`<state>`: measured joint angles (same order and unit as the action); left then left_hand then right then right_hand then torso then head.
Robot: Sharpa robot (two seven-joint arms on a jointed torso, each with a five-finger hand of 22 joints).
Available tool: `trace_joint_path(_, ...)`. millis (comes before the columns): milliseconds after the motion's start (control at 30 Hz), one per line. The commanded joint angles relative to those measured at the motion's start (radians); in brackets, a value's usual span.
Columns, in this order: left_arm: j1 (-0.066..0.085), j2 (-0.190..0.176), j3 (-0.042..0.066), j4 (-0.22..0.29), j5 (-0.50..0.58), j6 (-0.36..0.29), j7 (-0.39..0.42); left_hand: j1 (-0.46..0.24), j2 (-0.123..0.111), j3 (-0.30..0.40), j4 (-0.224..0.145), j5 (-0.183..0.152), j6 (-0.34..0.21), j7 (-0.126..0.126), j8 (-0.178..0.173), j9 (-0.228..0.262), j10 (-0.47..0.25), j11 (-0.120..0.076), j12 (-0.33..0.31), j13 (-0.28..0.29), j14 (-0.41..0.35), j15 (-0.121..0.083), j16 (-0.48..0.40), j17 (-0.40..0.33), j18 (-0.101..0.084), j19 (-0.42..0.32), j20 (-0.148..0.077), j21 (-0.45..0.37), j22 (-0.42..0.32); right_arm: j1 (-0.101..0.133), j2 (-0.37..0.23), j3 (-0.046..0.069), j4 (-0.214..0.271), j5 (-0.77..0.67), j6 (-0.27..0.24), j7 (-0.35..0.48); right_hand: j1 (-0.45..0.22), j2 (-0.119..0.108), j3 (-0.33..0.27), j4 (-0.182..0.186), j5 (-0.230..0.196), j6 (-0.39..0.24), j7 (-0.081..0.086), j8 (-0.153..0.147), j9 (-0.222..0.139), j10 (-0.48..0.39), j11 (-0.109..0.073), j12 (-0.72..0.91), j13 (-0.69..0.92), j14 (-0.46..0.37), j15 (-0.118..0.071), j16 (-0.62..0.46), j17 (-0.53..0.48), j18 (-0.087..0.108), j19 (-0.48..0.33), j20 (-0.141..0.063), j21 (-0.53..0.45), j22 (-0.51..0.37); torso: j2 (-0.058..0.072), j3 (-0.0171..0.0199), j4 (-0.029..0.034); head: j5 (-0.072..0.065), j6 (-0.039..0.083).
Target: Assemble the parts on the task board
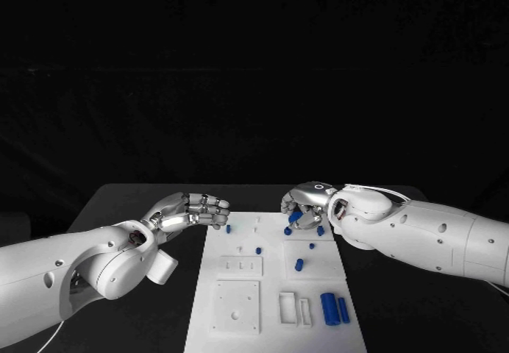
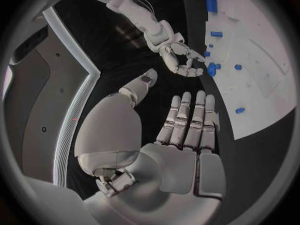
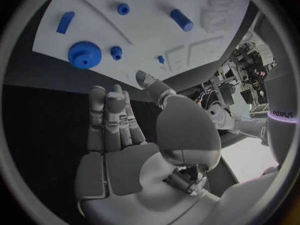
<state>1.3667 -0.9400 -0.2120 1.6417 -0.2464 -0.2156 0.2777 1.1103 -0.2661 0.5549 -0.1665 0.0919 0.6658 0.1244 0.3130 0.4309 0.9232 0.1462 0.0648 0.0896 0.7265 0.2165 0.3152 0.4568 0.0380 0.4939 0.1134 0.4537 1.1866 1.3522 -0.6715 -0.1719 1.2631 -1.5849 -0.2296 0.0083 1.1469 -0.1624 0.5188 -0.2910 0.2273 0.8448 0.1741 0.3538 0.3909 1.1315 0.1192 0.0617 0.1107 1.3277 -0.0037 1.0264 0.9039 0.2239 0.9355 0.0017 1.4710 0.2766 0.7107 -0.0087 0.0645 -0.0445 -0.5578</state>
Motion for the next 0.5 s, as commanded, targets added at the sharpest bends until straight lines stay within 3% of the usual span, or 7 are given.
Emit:
trace_joint_path(33,0.002,0.0,0.002,0.005,-0.018,0.013,0.011,0.002,-0.011,0.0,0.011,-0.004,-0.01,-0.001,0.008,0.004,-0.012,-0.004,0.0,-0.006,-0.012,0.002,-0.007,-0.003,0.016,-0.013,0.003,-0.007,0.0,0.0,0.004,0.0,-0.002,-0.058,0.011,-0.029,0.0,-0.009,-0.007,-0.001,-0.006,-0.005,0.0,-0.005,-0.001,-0.008,-0.002,0.001,-0.002,0.0,0.007,0.007,-0.002,0.038,0.004,-0.007,0.001,0.0,0.017,-0.0031,0.0062,-0.001,0.004)
trace_joint_path(200,0.002,-0.004,0.002,0.013,-0.008,0.016,0.01,0.005,-0.006,-0.001,0.016,-0.004,-0.006,0.003,0.013,0.008,-0.01,-0.005,0.003,-0.008,-0.014,0.004,-0.009,-0.003,0.016,-0.019,0.006,-0.008,0.003,-0.006,0.012,0.0,-0.003,-0.07,0.015,-0.033,0.012,-0.005,0.001,0.0,-0.02,0.003,0.002,-0.002,-0.002,-0.006,-0.002,0.005,-0.006,-0.001,0.006,0.012,-0.005,0.038,0.005,-0.008,0.0,0.001,0.024,-0.0032,0.0084,0.001,0.002)
trace_joint_path(500,0.002,-0.009,0.002,0.02,0.007,0.015,0.008,0.013,0.036,-0.025,0.008,0.001,0.017,0.038,0.03,0.018,0.043,0.01,0.018,-0.007,0.026,-0.013,0.013,0.005,0.021,0.004,-0.007,0.006,0.016,-0.011,0.009,0.0,-0.004,-0.096,0.033,-0.044,0.024,-0.001,0.039,0.003,-0.046,0.029,-0.006,0.006,-0.002,0.027,-0.011,0.015,-0.005,-0.001,-0.003,0.024,-0.012,0.038,0.011,-0.008,0.0,0.003,0.033,-0.0029,0.0127,-0.003,-0.002)
